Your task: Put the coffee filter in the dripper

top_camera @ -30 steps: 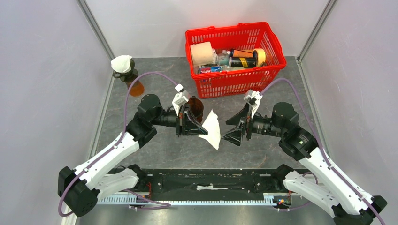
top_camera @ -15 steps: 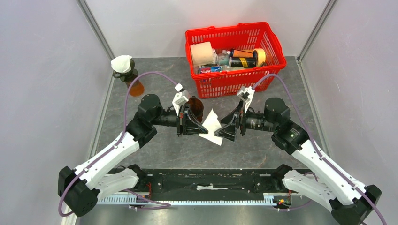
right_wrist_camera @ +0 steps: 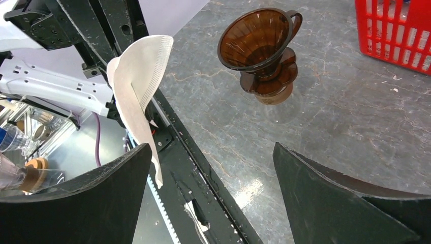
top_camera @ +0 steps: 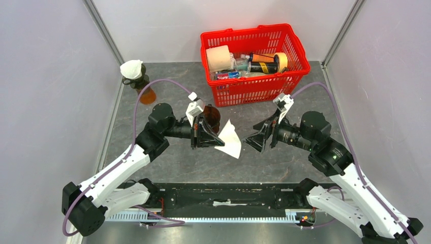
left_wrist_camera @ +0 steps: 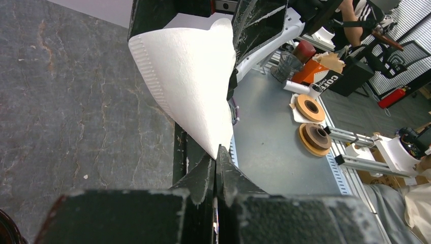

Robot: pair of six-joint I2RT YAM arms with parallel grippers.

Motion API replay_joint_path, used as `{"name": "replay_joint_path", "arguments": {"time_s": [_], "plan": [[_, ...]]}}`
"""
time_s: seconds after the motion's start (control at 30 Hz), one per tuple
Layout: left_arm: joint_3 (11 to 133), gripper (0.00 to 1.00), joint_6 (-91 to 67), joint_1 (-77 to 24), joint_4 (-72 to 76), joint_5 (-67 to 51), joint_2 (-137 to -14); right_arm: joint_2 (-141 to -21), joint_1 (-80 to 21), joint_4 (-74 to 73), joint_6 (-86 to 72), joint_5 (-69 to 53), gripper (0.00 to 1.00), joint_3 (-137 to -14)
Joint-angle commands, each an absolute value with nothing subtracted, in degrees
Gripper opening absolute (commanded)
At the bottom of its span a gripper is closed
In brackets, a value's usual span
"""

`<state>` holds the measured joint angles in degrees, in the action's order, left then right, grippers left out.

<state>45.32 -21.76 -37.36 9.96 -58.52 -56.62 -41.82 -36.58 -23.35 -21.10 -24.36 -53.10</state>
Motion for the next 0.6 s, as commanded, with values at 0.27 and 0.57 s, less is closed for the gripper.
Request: {"name": "replay_joint_path", "arguments": {"time_s": [0.27, 0.57], "plan": [[45.5, 0.02, -19.3, -37.7, 9.9, -56.6, -56.2, -44.5, -36.6, -24.9, -19.4, -27.7, 0.97, -56.5], [46.1, 0.02, -19.2, -37.7, 9.4, -56.5, -57.3, -43.2, -36.5, -23.8, -19.8, -29.8, 0.97, -55.9]]}}
